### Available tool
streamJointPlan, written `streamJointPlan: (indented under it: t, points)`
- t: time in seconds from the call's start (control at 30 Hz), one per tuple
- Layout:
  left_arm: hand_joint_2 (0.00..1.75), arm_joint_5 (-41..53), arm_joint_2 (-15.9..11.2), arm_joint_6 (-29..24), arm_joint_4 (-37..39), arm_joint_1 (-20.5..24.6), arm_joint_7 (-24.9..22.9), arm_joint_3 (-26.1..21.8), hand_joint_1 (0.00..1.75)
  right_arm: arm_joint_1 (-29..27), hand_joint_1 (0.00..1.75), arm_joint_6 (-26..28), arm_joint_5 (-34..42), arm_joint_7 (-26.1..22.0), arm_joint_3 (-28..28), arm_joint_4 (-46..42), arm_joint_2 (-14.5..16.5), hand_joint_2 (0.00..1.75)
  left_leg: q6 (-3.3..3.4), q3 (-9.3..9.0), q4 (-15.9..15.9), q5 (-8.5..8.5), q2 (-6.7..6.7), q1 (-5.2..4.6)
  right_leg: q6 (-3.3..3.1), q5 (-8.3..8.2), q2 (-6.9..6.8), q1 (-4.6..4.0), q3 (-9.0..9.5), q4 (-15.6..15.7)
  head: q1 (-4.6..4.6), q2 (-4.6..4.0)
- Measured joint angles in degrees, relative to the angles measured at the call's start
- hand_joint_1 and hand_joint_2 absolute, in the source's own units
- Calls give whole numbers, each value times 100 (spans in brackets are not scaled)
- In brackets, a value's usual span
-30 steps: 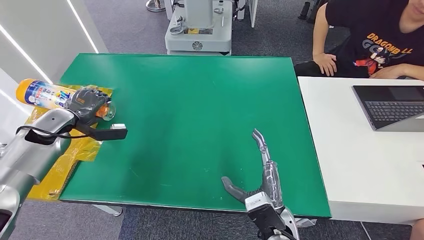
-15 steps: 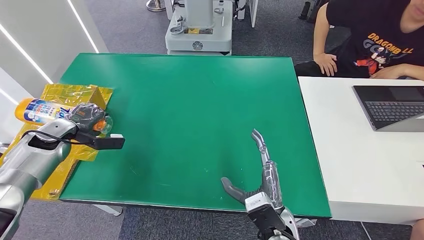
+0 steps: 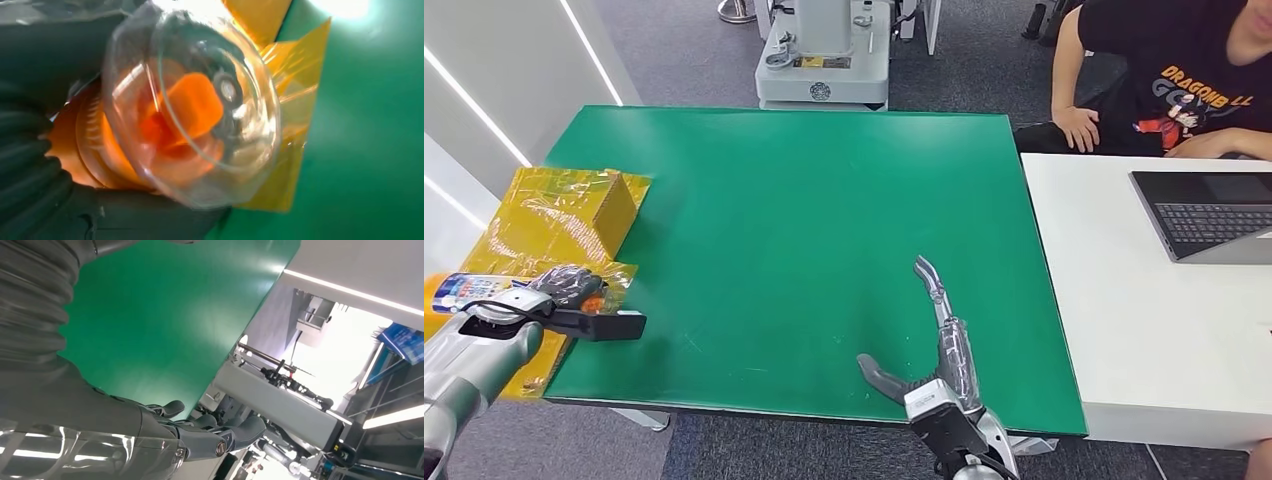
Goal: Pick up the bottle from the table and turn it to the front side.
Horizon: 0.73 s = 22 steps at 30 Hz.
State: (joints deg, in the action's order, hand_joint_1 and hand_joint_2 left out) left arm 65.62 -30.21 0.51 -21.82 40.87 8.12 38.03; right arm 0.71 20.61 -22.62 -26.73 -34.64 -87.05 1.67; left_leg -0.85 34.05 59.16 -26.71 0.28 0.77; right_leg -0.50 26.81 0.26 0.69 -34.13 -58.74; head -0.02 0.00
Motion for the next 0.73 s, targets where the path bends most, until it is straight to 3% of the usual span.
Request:
streamJointPlan:
  t: [0.23, 0.73]
  points:
    - [175, 180, -11, -844, -9, -251, 438, -98, 175, 87, 0, -143, 106, -64, 0, 49, 2, 175, -2, -4, 0, 2, -13, -3, -1, 0, -15, 1, 3, 0, 0, 0]
    - [175, 681, 676, -638, -39, 134, 786, -72, 175, 433, 0, -56, 545, -232, -170, 346, 2, 175, -7, -1, 2, 32, -36, -3, -16, -19, -38, 2, 5, 1, 0, 0]
